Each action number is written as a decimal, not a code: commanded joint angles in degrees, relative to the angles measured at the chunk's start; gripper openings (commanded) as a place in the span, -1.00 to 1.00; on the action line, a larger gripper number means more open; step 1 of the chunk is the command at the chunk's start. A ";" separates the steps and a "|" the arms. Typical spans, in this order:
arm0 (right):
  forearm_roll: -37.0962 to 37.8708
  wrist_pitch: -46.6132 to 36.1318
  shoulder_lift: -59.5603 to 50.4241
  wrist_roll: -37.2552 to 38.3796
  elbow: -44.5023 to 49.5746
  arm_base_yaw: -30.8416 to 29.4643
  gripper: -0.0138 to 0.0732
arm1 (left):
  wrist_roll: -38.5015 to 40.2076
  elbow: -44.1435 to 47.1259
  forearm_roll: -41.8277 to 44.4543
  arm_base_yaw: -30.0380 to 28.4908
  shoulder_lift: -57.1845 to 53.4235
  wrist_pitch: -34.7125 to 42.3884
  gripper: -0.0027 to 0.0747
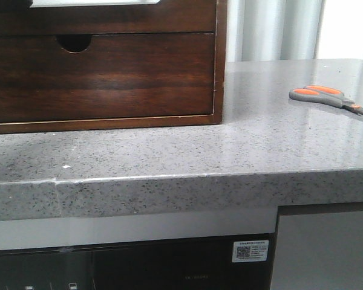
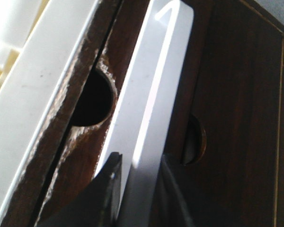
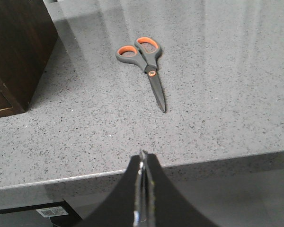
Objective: Put scissors in drawer with both arms
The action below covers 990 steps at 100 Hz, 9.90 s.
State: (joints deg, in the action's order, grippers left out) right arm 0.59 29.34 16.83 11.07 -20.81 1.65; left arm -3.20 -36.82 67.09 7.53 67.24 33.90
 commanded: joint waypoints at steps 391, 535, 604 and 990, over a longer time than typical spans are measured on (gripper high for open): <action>1.58 19.38 60.64 -12.88 -52.12 -0.33 0.01 | 44.95 5.08 -30.28 22.76 -49.94 -46.57 -0.17; 2.89 32.99 92.65 -15.10 -75.86 -0.33 -0.27 | 43.76 3.85 -26.42 35.90 -49.94 -56.40 -0.17; -3.10 33.11 80.87 -21.19 -80.30 -0.21 -0.85 | 43.76 3.85 -26.42 35.90 -49.94 -56.29 -0.17; -14.45 33.81 54.27 -48.61 -95.68 37.45 -0.79 | 43.62 7.32 -23.93 35.90 -54.88 -45.64 -0.98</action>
State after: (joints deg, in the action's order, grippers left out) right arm -13.00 68.31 76.10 -38.57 -118.16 39.35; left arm 40.52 -29.13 42.48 42.96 13.36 -15.65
